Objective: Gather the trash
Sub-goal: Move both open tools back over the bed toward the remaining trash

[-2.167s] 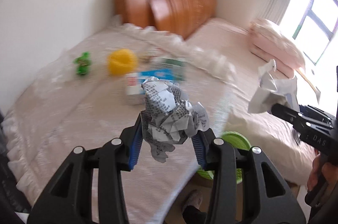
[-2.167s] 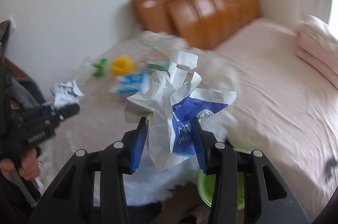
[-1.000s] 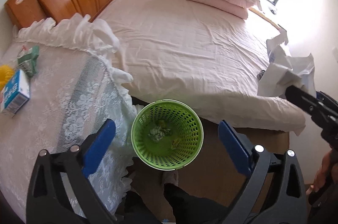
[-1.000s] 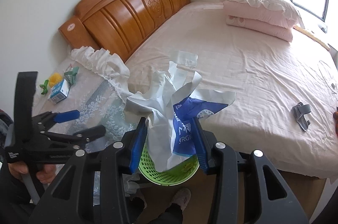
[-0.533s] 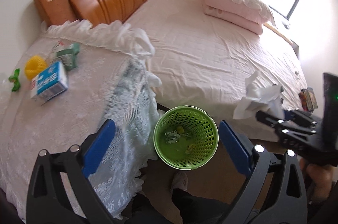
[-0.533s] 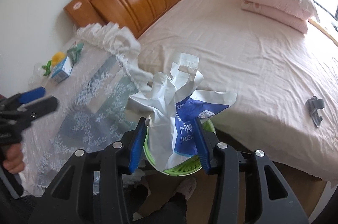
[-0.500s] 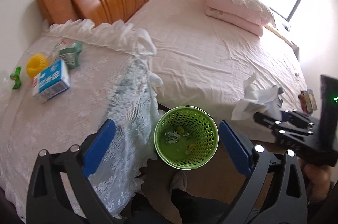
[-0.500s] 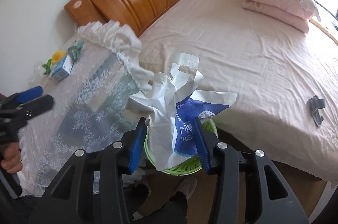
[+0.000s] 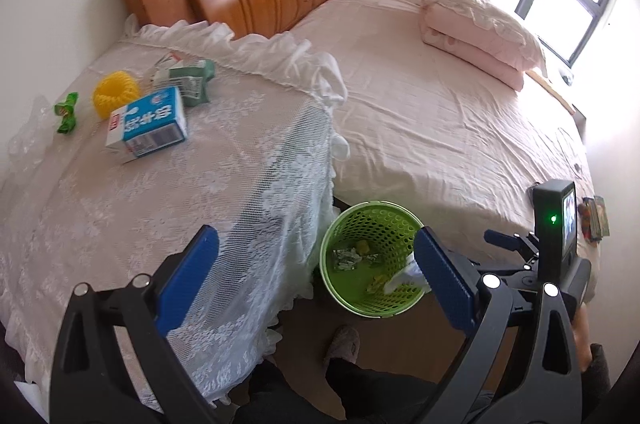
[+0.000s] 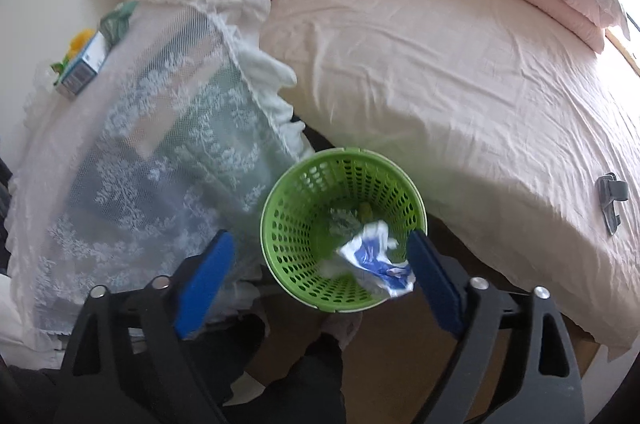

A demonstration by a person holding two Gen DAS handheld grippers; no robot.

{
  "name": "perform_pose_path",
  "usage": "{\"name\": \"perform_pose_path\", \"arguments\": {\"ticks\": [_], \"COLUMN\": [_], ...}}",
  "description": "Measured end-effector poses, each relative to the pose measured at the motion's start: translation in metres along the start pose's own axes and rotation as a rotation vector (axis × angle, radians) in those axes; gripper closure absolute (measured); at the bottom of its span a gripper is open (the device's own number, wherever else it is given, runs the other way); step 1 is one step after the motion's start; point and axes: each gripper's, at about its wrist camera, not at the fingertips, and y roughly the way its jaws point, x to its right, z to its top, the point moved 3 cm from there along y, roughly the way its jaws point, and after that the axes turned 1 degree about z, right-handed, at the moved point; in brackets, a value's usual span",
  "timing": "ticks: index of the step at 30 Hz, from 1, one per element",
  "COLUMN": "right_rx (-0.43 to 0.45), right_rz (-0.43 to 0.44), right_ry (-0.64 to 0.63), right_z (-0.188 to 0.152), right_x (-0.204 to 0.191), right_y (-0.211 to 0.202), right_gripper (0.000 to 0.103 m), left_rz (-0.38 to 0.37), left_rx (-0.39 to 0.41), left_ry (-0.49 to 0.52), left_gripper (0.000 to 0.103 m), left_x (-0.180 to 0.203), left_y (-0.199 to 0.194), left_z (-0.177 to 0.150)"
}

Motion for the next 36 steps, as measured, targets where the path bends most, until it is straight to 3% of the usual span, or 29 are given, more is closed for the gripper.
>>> {"name": "perform_pose_path", "arguments": {"ticks": [7, 12, 18, 26, 29, 36], "right_rx": [0.111, 0.181, 0.216, 0.185, 0.177, 0.157], "right_rz": [-0.001, 0.014, 0.064, 0.111, 0.139, 0.171], "right_ry": [-0.002, -0.051, -0.116, -0.181, -0.192, -0.224], "right_z": [0.017, 0.039, 0.06, 0.073, 0.079, 0.091], "right_x": [-0.01, -0.03, -0.065, -0.111, -0.131, -0.191], "right_y": [-0.053, -0.084, -0.091, -0.075, -0.07, -0.056], "right_gripper": [0.003, 0.003, 0.003, 0.002, 0.003, 0.003], "left_rz": [0.04, 0.081, 0.121, 0.214, 0.288, 0.469], "left_rx": [0.025, 0.039, 0.047, 0.078, 0.084, 0.094], "left_ry": [-0.046, -0.082, -0.158, -0.233, -0.267, -0.375], "left_gripper": [0.009, 0.009, 0.009, 0.009, 0.009, 0.009], "left_x": [-0.026, -0.052, -0.089, -0.142, -0.179, -0.303], "left_y": [-0.014, -0.023, -0.029, -0.034, -0.033, -0.022], "left_z": [-0.004, -0.007, -0.007, -0.005, 0.0, 0.014]}}
